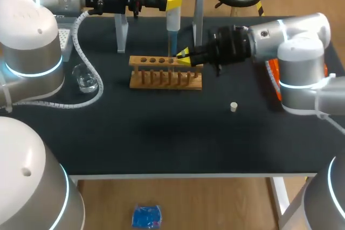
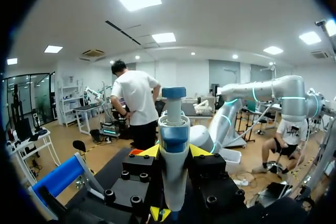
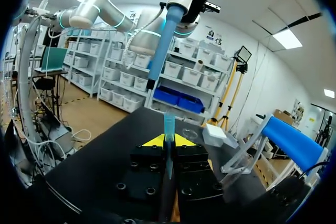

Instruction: Invert the test tube, pick up the pipette, mount the tip to pipette, aspirate from beaker and dispense into the tube, eject the tip, return the pipette, and cap with the stopper.

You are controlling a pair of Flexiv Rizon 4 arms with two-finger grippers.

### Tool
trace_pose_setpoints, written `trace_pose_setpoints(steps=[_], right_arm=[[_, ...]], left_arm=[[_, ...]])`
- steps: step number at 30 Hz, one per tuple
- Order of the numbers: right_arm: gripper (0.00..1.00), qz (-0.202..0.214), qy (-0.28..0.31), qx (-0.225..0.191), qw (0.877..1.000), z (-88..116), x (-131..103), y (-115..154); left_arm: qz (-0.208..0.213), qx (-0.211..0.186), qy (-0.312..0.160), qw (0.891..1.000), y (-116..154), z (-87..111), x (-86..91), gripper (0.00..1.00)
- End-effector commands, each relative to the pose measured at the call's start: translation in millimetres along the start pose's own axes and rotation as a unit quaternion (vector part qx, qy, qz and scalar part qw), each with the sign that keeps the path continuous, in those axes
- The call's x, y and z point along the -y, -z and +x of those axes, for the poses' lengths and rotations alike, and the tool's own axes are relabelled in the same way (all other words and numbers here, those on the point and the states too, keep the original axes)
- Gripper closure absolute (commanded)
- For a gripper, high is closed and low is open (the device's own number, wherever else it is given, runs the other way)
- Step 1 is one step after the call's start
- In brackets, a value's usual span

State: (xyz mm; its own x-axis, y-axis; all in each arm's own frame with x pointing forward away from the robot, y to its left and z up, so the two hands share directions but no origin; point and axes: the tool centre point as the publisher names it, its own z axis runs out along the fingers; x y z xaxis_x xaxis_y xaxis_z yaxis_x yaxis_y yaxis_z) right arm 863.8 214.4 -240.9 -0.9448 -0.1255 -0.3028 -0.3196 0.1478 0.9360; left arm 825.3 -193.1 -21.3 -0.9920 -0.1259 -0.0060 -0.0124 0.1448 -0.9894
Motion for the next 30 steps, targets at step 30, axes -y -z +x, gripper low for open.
trace_pose_setpoints(steps=[30], right_arm=[[1.0,-0.017,0.006,-0.028,0.999,14,-17,-22]], left_arm=[[-0.001,-0.001,0.0,1.0,0,-0.8,0.7,1.0]])
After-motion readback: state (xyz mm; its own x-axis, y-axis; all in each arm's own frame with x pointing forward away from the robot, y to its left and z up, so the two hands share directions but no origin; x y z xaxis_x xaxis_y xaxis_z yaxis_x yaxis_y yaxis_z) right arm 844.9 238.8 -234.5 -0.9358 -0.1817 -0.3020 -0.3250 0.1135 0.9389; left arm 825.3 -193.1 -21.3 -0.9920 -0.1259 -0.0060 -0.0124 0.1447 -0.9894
